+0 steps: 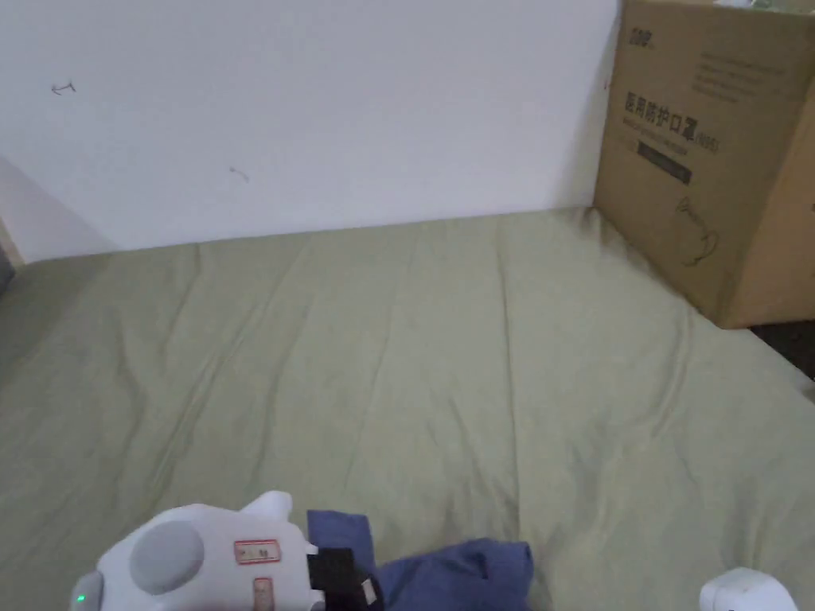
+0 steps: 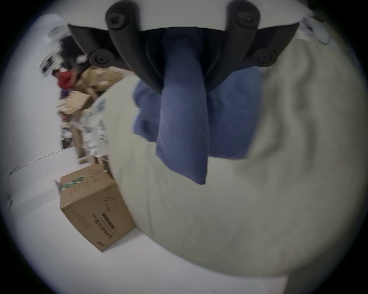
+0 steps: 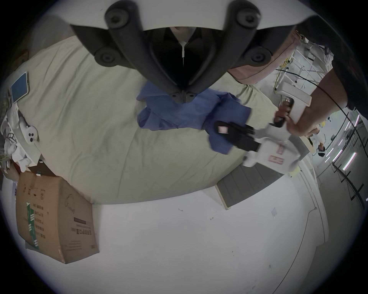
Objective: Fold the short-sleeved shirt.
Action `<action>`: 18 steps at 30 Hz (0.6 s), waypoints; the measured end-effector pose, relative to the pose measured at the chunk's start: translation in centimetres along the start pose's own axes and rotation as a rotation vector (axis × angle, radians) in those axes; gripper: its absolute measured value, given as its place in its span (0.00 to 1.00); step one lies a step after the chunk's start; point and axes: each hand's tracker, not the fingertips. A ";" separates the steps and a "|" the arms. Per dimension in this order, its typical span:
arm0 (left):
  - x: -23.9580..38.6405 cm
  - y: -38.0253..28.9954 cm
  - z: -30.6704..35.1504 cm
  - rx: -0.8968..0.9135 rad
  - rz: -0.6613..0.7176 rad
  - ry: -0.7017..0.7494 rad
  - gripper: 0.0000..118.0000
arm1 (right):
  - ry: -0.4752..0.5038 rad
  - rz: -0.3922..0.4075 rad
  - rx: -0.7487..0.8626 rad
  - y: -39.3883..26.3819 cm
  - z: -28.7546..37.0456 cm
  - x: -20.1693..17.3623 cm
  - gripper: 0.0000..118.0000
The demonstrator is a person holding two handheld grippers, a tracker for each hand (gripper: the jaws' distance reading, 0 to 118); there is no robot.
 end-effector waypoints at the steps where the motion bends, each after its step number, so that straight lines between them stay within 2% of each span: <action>1: 0.8 0.4 -2.3 -0.016 0.015 -0.075 0.34 | -0.010 -0.005 0.005 -0.1 0.4 0.4 0.00; 3: 1.8 0.6 -5.5 -0.077 0.076 -0.233 0.89 | -0.025 -0.016 0.010 -0.4 1.0 1.2 0.00; 6: 2.8 0.7 -5.9 -0.025 0.093 -0.312 0.89 | -0.046 -0.046 0.011 -0.8 1.6 2.6 0.00; 8: 2.8 0.6 -3.8 0.077 0.053 -0.334 0.90 | -0.060 -0.072 0.030 -1.0 2.1 3.5 0.00; 10: 3.0 0.3 -2.0 0.128 -0.013 -0.272 0.90 | -0.070 -0.098 0.041 -1.1 2.3 4.3 0.00; 11: 3.0 0.1 -1.3 0.152 -0.066 -0.182 0.86 | -0.075 -0.111 0.045 -1.1 2.4 4.7 0.00; 12: 3.0 -0.2 -1.0 0.161 -0.101 -0.117 0.61 | -0.077 -0.118 0.048 -1.1 2.4 5.0 0.00; 13: 3.3 -0.5 -0.9 0.172 -0.173 -0.054 0.24 | -0.078 -0.126 0.050 -1.1 2.5 5.4 0.00; 14: 3.6 -0.7 -1.5 0.156 -0.244 0.011 0.00 | -0.080 -0.133 0.049 -1.1 2.4 5.8 0.00; 15: 3.6 -1.2 -2.4 0.126 -0.297 0.119 0.00 | -0.083 -0.138 0.048 -1.1 2.3 6.0 0.00; 16: 3.7 -1.6 -2.8 0.117 -0.331 0.155 0.00 | -0.086 -0.142 0.048 -1.2 2.3 6.2 0.00; 18: 3.9 -2.3 -5.8 0.007 -0.374 0.146 0.00 | -0.091 -0.148 0.052 -1.2 2.4 6.5 0.00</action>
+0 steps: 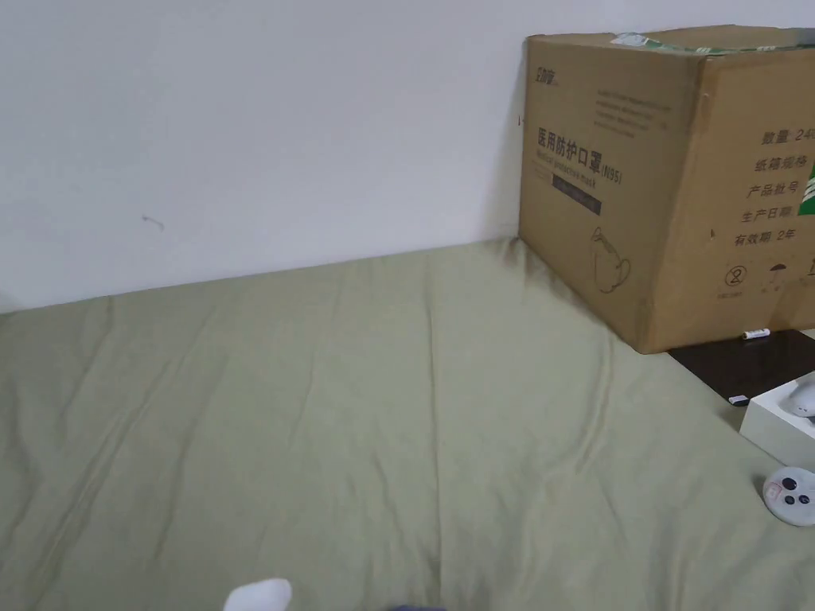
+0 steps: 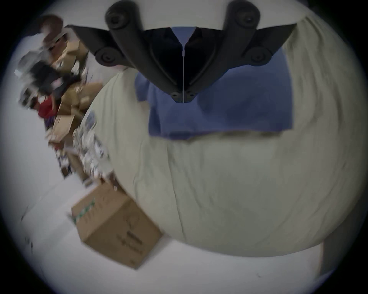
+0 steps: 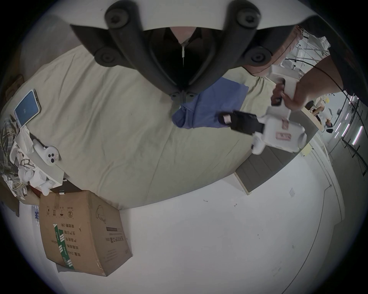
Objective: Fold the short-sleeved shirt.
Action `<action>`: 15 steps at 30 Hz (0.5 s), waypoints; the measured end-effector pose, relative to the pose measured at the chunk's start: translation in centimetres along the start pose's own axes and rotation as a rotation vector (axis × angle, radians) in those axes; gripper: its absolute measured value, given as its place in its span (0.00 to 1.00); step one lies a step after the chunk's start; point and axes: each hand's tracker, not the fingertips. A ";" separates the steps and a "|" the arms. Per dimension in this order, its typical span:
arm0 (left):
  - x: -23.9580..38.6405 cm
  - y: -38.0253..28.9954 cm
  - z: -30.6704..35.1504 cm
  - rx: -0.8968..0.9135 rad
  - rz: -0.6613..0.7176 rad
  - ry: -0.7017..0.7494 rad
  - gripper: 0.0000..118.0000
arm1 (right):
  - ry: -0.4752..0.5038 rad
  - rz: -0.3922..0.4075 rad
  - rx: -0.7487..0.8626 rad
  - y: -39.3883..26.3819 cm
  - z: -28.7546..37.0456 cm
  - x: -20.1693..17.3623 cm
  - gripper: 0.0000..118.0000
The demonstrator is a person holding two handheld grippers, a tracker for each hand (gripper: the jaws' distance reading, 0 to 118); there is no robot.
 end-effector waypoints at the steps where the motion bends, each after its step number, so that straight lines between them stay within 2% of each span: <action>1: 0.4 -0.3 -1.3 -0.031 -0.009 -0.019 0.00 | -0.003 -0.003 0.002 0.0 0.0 0.1 0.00; 4: 1.6 -0.9 -6.2 -0.080 -0.025 -0.012 0.00 | -0.012 -0.014 0.001 -0.1 0.1 0.3 0.00; 8: 1.5 0.7 -7.1 -0.076 0.108 -0.130 0.00 | -0.014 -0.032 -0.021 -0.3 -0.1 0.0 0.00; 12: 1.4 0.5 -1.9 0.101 0.122 -0.265 0.00 | 0.041 -0.030 -0.004 0.1 0.3 -1.5 0.00; 15: 0.9 -0.2 5.7 0.309 0.078 -0.214 0.00 | 0.085 0.025 0.085 2.0 1.0 -3.5 0.00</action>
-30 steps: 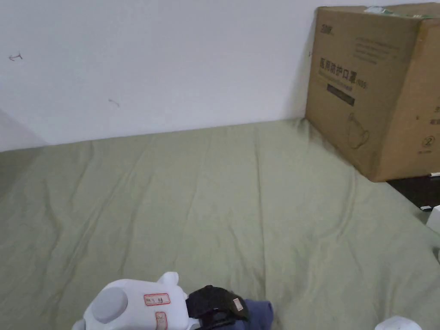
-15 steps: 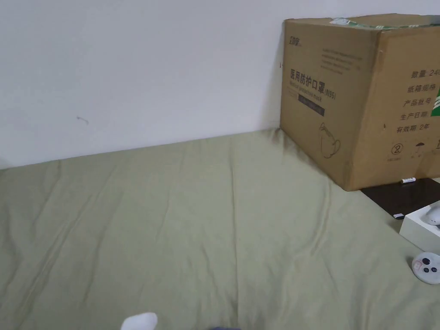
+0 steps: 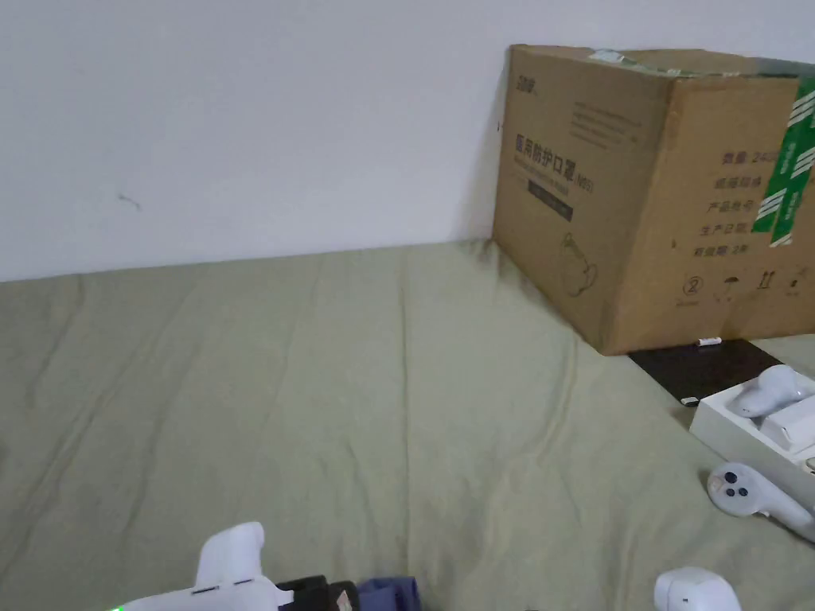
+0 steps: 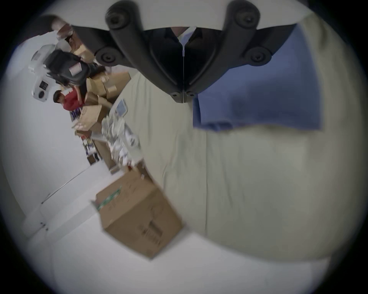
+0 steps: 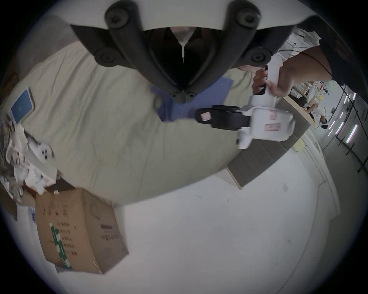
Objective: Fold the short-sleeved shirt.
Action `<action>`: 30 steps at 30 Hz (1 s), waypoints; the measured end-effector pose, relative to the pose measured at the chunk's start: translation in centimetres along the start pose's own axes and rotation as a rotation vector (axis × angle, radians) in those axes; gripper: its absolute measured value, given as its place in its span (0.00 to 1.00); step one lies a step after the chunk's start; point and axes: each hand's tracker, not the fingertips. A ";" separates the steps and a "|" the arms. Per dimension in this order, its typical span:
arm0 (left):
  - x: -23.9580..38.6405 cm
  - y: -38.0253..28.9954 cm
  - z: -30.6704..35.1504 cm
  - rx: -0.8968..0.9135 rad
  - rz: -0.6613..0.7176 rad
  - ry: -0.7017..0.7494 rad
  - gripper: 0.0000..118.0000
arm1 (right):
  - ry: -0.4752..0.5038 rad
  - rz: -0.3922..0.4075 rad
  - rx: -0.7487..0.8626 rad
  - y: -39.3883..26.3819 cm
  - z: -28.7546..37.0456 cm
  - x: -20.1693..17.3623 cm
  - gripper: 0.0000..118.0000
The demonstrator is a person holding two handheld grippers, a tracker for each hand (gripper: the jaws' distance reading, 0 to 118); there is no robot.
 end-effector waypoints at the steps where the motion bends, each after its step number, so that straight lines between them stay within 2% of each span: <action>1: 0.4 0.6 2.7 0.083 -0.052 0.037 0.00 | 0.008 0.036 0.043 1.0 0.2 -0.9 0.00; 4: 1.6 1.4 10.1 0.319 -0.203 0.171 0.00 | -0.041 0.161 0.220 3.6 1.0 -3.7 0.00; 7: 2.3 0.2 15.2 0.551 -0.319 0.363 0.00 | -0.288 0.266 0.530 4.3 1.4 -6.6 0.00; 9: 1.8 -2.0 17.1 0.711 -0.415 0.476 0.00 | -0.333 0.317 0.690 3.3 0.8 -7.0 0.00; 11: 1.8 -3.6 17.7 0.796 -0.443 0.606 0.00 | -0.487 0.351 0.740 2.1 -0.3 -7.3 0.00; 12: 1.6 -4.2 18.0 0.836 -0.416 0.661 0.00 | -0.543 0.325 0.715 2.1 -0.6 -7.5 0.00; 14: 1.6 -4.7 18.5 0.884 -0.345 0.611 0.00 | -0.482 0.215 0.717 2.1 -0.5 -7.0 0.00; 15: 1.5 -4.6 18.6 0.866 -0.355 0.567 0.00 | -0.458 0.198 0.722 2.2 -0.4 -6.9 0.00; 18: 2.1 -4.5 18.0 0.792 -0.481 0.655 0.00 | -0.501 0.259 0.690 3.0 -0.3 -7.2 0.00; 21: 2.0 -4.8 17.8 0.787 -0.445 0.597 0.00 | -0.457 0.237 0.700 3.0 0.1 -7.1 0.00; 22: 1.9 -4.6 17.8 0.760 -0.418 0.574 0.00 | -0.371 0.226 0.650 3.2 -0.1 -6.8 0.00; 23: 1.6 -4.3 17.8 0.724 -0.397 0.550 0.00 | -0.209 0.213 0.547 3.6 -0.6 -6.0 0.00; 24: 1.2 -4.0 18.0 0.681 -0.374 0.522 0.00 | -0.028 0.174 0.362 4.5 -2.0 -5.0 0.00; 25: 0.6 -3.5 18.0 0.612 -0.343 0.479 0.00 | 0.071 0.098 0.139 5.3 -4.2 -3.8 0.00; 27: -1.2 -2.3 17.5 0.480 -0.265 0.403 0.00 | 0.177 -0.106 -0.312 4.9 -10.0 -1.3 0.00; 28: -2.2 -1.8 17.2 0.425 -0.205 0.352 0.00 | 0.202 -0.212 -0.461 3.1 -12.9 0.0 0.00; 29: -3.3 -1.5 16.6 0.386 -0.147 0.324 0.00 | 0.194 -0.262 -0.548 1.6 -15.3 1.1 0.00; 30: -4.5 -1.4 15.9 0.357 -0.108 0.305 0.00 | 0.126 -0.202 -0.585 0.1 -16.9 1.5 0.00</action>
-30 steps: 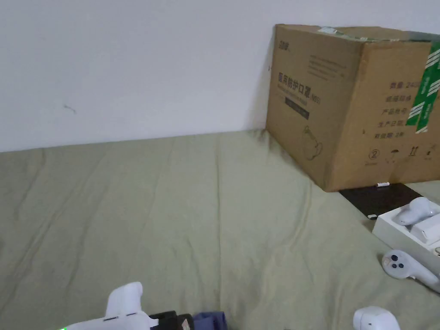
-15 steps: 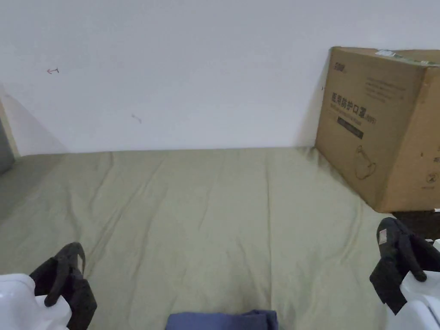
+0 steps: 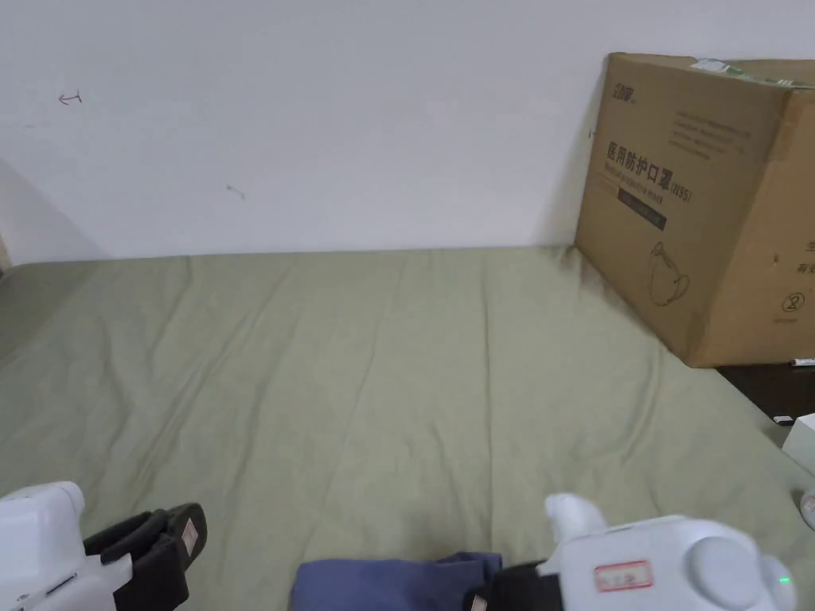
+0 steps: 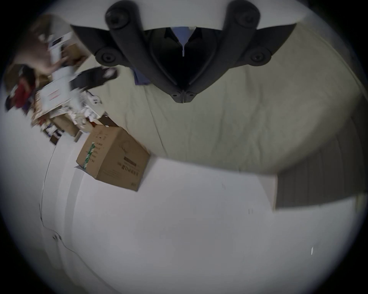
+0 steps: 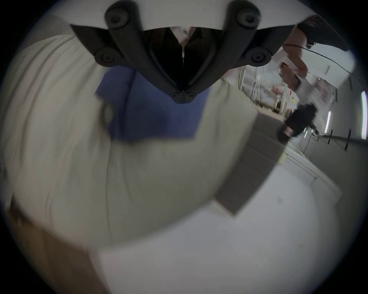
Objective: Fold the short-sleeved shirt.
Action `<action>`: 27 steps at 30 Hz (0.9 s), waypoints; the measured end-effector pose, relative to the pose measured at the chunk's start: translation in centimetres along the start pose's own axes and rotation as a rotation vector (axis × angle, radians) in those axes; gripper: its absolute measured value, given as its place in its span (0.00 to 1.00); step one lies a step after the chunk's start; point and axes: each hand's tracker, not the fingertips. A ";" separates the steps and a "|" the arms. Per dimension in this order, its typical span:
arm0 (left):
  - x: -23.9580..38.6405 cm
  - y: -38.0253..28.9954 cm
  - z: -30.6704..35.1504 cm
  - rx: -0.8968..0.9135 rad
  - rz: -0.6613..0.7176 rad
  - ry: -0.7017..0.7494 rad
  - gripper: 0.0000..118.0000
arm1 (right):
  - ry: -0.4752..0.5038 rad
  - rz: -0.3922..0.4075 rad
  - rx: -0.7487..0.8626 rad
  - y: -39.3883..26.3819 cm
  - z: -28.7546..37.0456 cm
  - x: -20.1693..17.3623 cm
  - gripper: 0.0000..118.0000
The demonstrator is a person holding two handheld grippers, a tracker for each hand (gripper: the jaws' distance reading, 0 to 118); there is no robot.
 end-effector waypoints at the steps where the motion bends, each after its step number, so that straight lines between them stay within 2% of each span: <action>1: -0.8 -0.2 -0.9 -0.037 0.031 0.000 0.00 | -0.057 0.044 -0.054 0.1 -1.6 0.5 0.00; 2: -1.5 -0.6 -1.8 -0.088 0.060 -0.003 0.00 | -0.151 0.122 -0.113 0.2 -3.1 0.9 0.00; 3: -2.6 -1.0 -2.9 -0.139 0.088 -0.033 0.00 | -0.217 0.161 -0.153 -0.3 -4.4 1.4 0.00; 4: -3.6 -1.3 -4.1 -0.193 0.114 -0.076 0.00 | -0.234 0.155 -0.179 -0.3 -5.4 2.1 0.00; 6: -5.9 -2.7 -7.1 -0.325 0.184 -0.152 0.01 | -0.122 0.040 -0.136 0.0 -5.6 3.6 0.00; 7: -7.0 -3.5 -8.3 -0.371 0.217 -0.189 0.10 | -0.109 -0.002 -0.124 0.0 -5.2 3.8 0.00; 8: -8.3 -4.3 -9.7 -0.407 0.272 -0.240 0.31 | -0.099 -0.023 -0.131 0.0 -5.1 3.9 0.00; 9: -9.7 -5.3 -11.2 -0.454 0.351 -0.312 0.73 | -0.105 -0.006 -0.132 0.0 -5.1 4.0 0.00; 10: -10.7 -6.3 -12.6 -0.505 0.425 -0.393 0.95 | -0.104 0.001 -0.129 -0.2 -5.1 4.0 0.00; 11: -11.6 -7.6 -14.1 -0.555 0.499 -0.474 1.00 | -0.102 0.012 -0.124 -0.4 -5.0 3.8 0.00; 13: -12.7 -9.4 -16.5 -0.546 0.592 -0.566 1.00 | -0.098 0.007 -0.125 -0.2 -4.9 4.0 0.00; 15: -12.8 -11.2 -19.3 -0.606 0.653 -0.599 1.00 | -0.091 -0.011 -0.132 0.0 -5.0 4.1 0.00; 17: -12.5 -11.0 -20.7 -0.522 0.689 -0.768 1.00 | -0.089 -0.016 -0.136 0.0 -5.1 4.1 0.00; 19: -11.3 -12.0 -23.1 -0.631 0.829 -0.858 0.98 | -0.085 -0.016 -0.137 -0.1 -5.1 4.2 0.00; 20: -10.0 -12.8 -24.3 -0.696 0.863 -0.896 0.89 | -0.078 -0.022 -0.136 -0.1 -5.2 4.4 0.00; 21: -9.0 -12.8 -24.5 -0.702 0.803 -0.848 0.63 | -0.070 -0.033 -0.134 -0.1 -5.2 4.6 0.00; 22: -8.2 -12.7 -24.6 -0.689 0.683 -0.722 0.46 | -0.062 -0.045 -0.131 -0.1 -5.3 4.9 0.00; 23: -7.7 -12.6 -24.8 -0.731 0.567 -0.571 0.46 | -0.048 -0.062 -0.126 -0.2 -5.3 5.1 0.00; 24: -7.8 -13.2 -24.9 -0.780 0.511 -0.468 0.17 | -0.043 -0.077 -0.123 -0.3 -5.3 5.3 0.00; 25: -8.3 -13.3 -24.7 -0.722 0.677 -0.598 0.17 | -0.032 -0.097 -0.115 -0.4 -5.3 5.4 0.00; 26: -8.1 -12.5 -24.0 -0.725 0.705 -0.593 0.17 | -0.017 -0.113 -0.104 -0.5 -5.1 5.6 0.00; 27: -7.7 -12.0 -23.4 -0.732 0.655 -0.538 0.17 | -0.013 -0.113 -0.090 -0.7 -4.9 5.4 0.00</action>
